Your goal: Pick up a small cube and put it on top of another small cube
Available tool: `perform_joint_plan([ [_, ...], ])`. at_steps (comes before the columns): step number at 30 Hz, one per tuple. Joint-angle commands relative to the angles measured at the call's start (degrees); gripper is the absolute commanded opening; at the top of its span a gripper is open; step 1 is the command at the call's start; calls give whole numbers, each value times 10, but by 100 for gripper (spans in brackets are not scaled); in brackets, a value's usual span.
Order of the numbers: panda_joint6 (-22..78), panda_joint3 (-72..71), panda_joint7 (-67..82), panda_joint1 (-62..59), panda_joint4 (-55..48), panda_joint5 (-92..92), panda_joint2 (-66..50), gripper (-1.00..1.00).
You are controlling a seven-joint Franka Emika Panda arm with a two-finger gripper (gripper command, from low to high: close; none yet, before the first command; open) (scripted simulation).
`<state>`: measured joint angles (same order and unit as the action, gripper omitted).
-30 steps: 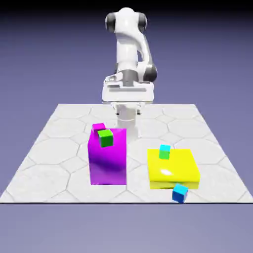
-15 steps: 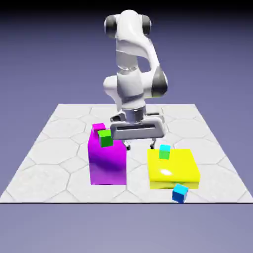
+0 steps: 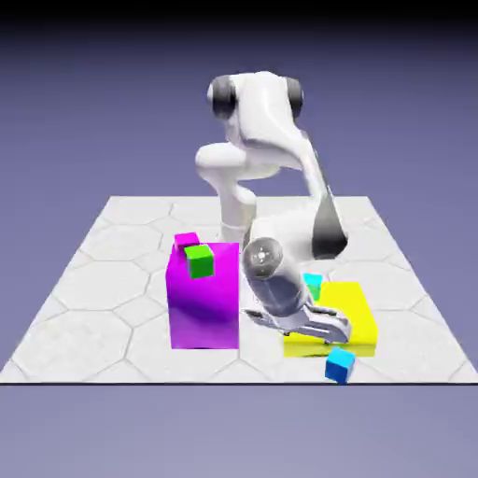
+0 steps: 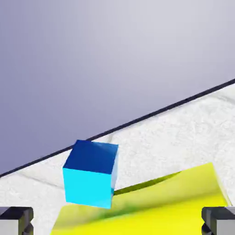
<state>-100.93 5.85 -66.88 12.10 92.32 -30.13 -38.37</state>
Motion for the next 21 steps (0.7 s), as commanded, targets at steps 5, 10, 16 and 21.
perform_joint_plan([
  [5, 107, 9, -36, 17, -100, -44, -104, 0],
  [10, 143, 11, -48, 33, -134, -73, -162, 0],
  [16, 111, 7, -37, 44, -104, -79, -165, -100],
  [21, 214, 23, -20, -10, -140, -24, -108, -100],
])
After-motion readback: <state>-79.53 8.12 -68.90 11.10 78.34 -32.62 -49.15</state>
